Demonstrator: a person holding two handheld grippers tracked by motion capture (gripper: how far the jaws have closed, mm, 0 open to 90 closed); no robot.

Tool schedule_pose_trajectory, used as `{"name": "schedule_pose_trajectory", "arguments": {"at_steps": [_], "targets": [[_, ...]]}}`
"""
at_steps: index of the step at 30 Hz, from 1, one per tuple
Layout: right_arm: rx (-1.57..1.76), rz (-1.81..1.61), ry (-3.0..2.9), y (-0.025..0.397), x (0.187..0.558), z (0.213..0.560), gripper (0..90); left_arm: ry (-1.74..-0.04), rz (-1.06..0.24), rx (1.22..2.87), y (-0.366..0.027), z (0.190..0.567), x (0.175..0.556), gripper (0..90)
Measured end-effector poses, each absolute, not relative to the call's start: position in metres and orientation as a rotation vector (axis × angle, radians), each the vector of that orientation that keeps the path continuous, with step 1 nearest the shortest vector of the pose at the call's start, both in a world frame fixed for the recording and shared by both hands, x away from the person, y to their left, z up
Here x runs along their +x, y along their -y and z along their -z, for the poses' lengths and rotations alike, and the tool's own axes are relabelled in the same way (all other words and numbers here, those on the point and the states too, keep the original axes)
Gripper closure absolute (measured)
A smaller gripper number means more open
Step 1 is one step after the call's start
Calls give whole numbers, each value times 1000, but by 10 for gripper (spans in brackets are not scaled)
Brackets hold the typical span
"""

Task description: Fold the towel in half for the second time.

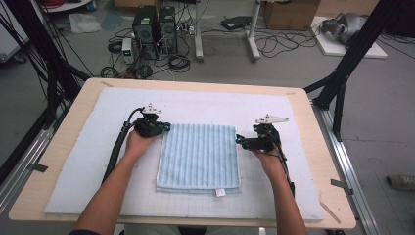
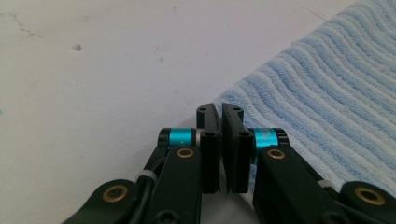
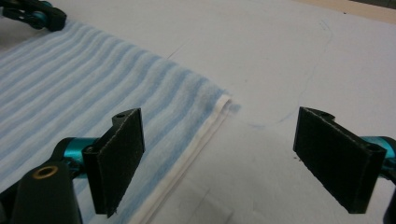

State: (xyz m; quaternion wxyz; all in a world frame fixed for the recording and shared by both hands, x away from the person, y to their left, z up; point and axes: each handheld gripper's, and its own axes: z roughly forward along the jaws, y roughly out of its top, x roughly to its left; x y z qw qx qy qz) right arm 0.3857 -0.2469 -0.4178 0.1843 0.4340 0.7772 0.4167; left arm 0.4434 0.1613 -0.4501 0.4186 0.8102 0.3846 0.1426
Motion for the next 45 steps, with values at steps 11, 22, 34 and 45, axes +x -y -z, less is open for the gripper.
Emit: {"name": "schedule_pose_trajectory", "arguments": {"at_steps": [11, 22, 34, 45], "targets": [[1241, -1109, -2271, 226, 425, 431, 303, -979, -338, 2015, -163, 451, 444, 856], [1229, -1060, -2335, 209, 440, 440, 522, -987, -325, 2004, -164, 451, 444, 857], [1169, -1045, -2357, 203, 438, 437, 846, -1004, -271, 1911, -172, 446, 445, 860], [1109, -1110, -2242, 201, 434, 417, 846, -974, -277, 1780, -183, 428, 442, 861]]}}
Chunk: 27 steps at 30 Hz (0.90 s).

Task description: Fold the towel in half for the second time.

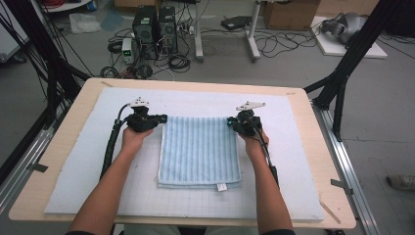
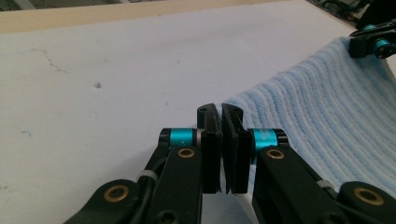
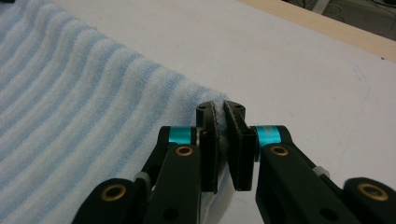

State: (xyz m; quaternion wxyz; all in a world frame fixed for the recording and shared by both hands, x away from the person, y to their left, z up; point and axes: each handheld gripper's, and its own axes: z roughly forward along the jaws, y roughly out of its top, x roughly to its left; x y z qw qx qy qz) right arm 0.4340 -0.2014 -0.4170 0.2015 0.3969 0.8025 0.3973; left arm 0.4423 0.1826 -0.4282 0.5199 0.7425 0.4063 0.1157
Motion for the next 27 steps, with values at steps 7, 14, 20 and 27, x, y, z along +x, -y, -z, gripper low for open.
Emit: {"name": "schedule_pose_trajectory", "arguments": {"at_steps": [7, 14, 20, 27], "targets": [[1106, -1167, -2242, 208, 426, 409, 845, -922, -287, 1768, -185, 419, 431, 861], [1064, -1219, -2249, 210, 409, 400, 844, -890, -266, 1755, -190, 418, 414, 860], [1029, -1228, -2255, 211, 394, 397, 843, -859, -282, 1760, -190, 415, 395, 860], [1017, -1243, -2246, 213, 376, 397, 839, -845, -276, 1740, -190, 414, 376, 860]]}}
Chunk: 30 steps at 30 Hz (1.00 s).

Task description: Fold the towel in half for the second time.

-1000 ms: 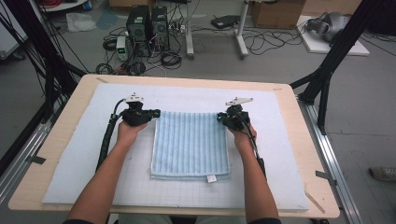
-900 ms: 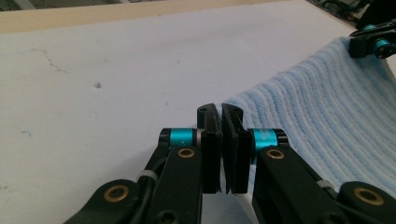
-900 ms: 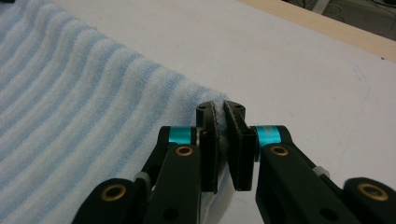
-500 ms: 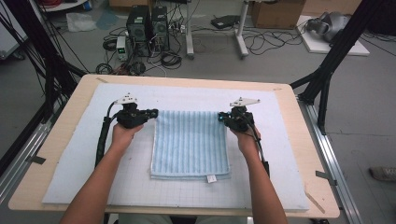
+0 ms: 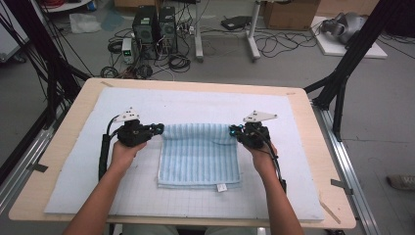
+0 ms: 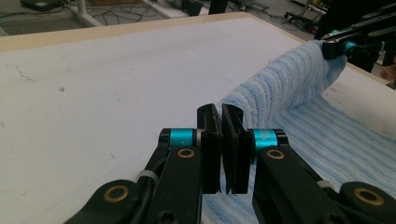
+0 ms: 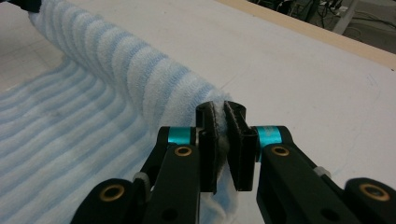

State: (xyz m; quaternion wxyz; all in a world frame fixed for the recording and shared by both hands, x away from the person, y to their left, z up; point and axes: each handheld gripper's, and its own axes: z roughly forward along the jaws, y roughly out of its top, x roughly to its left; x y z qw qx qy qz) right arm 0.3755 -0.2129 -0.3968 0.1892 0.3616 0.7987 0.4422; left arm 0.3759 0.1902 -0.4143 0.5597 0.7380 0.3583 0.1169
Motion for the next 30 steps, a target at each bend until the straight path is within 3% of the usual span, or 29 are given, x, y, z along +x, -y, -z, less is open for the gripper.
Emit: {"name": "schedule_pose_trajectory", "arguments": {"at_steps": [30], "targets": [[1007, -1264, -2239, 221, 279, 420, 831, -816, -301, 1757, -184, 434, 281, 858]]}}
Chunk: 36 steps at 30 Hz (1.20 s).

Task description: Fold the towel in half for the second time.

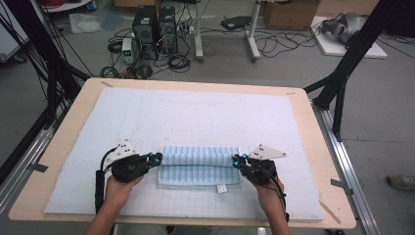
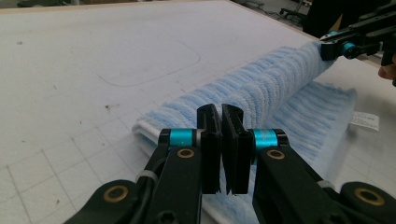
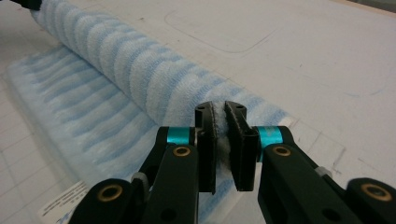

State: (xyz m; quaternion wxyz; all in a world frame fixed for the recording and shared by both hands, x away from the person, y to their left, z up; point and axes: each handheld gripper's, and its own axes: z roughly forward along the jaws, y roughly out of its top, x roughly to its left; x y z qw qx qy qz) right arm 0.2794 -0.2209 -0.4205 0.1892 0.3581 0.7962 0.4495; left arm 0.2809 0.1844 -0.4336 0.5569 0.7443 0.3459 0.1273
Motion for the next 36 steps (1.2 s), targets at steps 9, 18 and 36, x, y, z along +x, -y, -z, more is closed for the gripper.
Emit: {"name": "schedule_pose_trajectory", "arguments": {"at_steps": [9, 18, 36], "targets": [[957, -1276, -2241, 223, 260, 422, 831, -796, -283, 1763, -187, 440, 265, 858], [935, -1267, -2258, 223, 242, 429, 828, -785, -256, 1767, -189, 448, 251, 856], [1001, -1275, -2169, 212, 255, 412, 580, -869, -224, 1721, -183, 439, 269, 610]]}}
